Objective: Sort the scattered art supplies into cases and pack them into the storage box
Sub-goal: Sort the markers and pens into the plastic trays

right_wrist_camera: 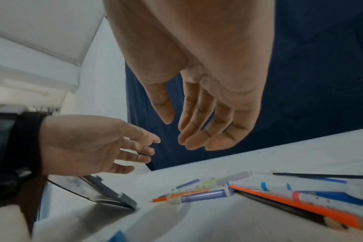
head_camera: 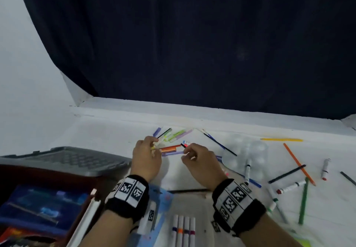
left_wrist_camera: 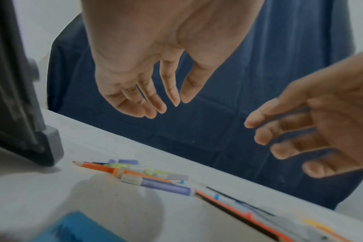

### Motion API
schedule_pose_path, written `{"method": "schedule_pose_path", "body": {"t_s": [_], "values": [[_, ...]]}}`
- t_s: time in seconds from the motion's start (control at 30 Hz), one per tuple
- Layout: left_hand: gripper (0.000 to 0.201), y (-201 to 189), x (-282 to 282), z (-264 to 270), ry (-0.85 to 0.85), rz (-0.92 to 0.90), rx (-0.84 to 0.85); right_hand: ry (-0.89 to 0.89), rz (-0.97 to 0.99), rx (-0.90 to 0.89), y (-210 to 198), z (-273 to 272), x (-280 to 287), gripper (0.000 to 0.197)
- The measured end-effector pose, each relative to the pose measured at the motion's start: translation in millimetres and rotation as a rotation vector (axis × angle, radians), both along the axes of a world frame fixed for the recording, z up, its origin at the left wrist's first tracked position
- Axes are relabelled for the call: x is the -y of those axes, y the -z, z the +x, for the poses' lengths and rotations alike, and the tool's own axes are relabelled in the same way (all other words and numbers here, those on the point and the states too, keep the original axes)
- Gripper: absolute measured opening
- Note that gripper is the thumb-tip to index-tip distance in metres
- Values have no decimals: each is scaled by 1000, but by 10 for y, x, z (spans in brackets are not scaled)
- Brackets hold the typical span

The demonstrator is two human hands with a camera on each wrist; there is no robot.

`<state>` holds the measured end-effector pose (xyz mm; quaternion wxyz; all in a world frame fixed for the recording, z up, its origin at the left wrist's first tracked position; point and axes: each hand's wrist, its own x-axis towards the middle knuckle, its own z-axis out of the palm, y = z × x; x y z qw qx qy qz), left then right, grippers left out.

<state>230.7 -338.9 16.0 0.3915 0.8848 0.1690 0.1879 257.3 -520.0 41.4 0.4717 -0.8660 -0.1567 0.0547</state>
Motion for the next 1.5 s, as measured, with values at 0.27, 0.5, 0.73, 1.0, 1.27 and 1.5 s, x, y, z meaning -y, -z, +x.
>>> {"method": "schedule_pose_path", "body": {"t_s": [0.27, 0.5, 0.73, 1.0, 1.27, 1.5], "values": [[36, 178, -88, 559, 42, 231, -509, -173, -487, 94, 293, 802, -428, 19], [45, 247, -73, 558, 67, 278, -554, -224, -853, 165, 362, 923, -548, 21], [41, 220, -71, 554, 49, 228, -567, -258, -953, 236, 82, 809, -401, 20], [28, 242, -29, 553, 139, 245, -475, -89, -581, 469, -442, 491, 119, 13], [31, -363, 356, 168, 146, 340, -113, 49, 2, 411, -743, 107, 1067, 10], [26, -739, 1258, -677, 253, 37, 135, -9, 195, 133, -525, -427, 2244, 8]]}}
